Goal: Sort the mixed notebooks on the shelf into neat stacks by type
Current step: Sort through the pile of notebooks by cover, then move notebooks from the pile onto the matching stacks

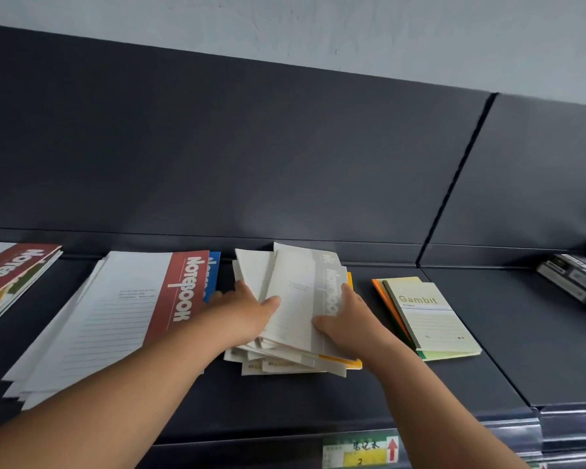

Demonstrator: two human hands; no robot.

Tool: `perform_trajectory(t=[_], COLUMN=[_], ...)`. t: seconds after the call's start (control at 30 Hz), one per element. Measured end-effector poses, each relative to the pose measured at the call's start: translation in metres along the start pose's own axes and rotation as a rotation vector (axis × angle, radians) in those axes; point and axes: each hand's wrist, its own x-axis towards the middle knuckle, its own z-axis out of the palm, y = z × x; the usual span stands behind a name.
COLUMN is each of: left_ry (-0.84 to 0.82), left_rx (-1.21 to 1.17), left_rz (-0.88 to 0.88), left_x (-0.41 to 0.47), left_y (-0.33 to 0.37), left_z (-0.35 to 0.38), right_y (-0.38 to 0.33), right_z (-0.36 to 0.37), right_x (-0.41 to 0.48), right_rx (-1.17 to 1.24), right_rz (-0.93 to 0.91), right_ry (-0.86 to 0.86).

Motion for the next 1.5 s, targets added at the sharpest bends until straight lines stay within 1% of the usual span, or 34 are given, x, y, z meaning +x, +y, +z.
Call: perform_trajectory(t=[0.07, 0.17, 0.27, 0.37, 0.43, 0.53, 0.67, 0.87, 0.97, 1.03, 1.13, 1.23, 1.37, 1.5], left_ry=[0.037, 0.073, 0.145, 0.274, 0.328, 0.380, 0.472, 0.530, 0.549, 0.553, 0.598, 0.604, 0.577, 0.471], left_rx=[0.030, 0.006, 0.030, 0.114, 0.123, 0.147, 0.167, 0.209, 0.150, 0.116, 0.159, 0.186, 0.204, 0.205], left_rz=[0.018, 0.077, 0.186, 0.285, 0.301, 0.292, 0.257, 0.059, -0.032, -0.096, -0.159, -0.193, -0.221, -0.214], left_x=[0.003, 0.005, -0.001, -0.009, -0.012, -0.017, -0.027, -0.051, -0.060, -0.065, -0.066, -0.064, -0.054, -0.036], left_y=[-0.002, -0.007, -0.010, -0.013, -0.019, -0.034, -0.061, -0.122, -0.164, -0.193, -0.236, -0.283, -0.353, -0.414], left_z=[0.002, 0.001, -0.003, -0.009, -0.014, -0.022, -0.037, -0.069, -0.085, -0.097, -0.120, -0.145, -0.178, -0.204], right_y=[0.001, 0.003, 0.001, -0.009, -0.019, -0.034, -0.057, -0.116, -0.146, -0.166, -0.195, -0.227, -0.270, -0.305], right_z=[0.000, 0.000, 0.002, 0.004, 0.007, 0.013, 0.028, 0.071, 0.099, 0.118, 0.147, 0.180, 0.233, 0.286], right_x=[-0.001, -0.002, -0.005, -0.009, -0.012, -0.015, -0.017, -0.028, -0.040, -0.049, -0.063, -0.071, -0.078, -0.080], right_rx=[-0.012, -0.051, -0.226, -0.323, -0.383, -0.446, -0.428, -0.282, -0.252, -0.219, -0.210, -0.184, -0.099, -0.012], right_rz=[0.002, 0.003, -0.006, -0.110, -0.198, -0.301, -0.416, -0.644, -0.713, -0.735, -0.758, -0.742, -0.653, -0.500], right_ry=[-0.010, 0.015, 0.109, 0.164, 0.180, 0.177, 0.148, 0.077, 0.017, -0.038, -0.103, -0.133, -0.185, -0.195])
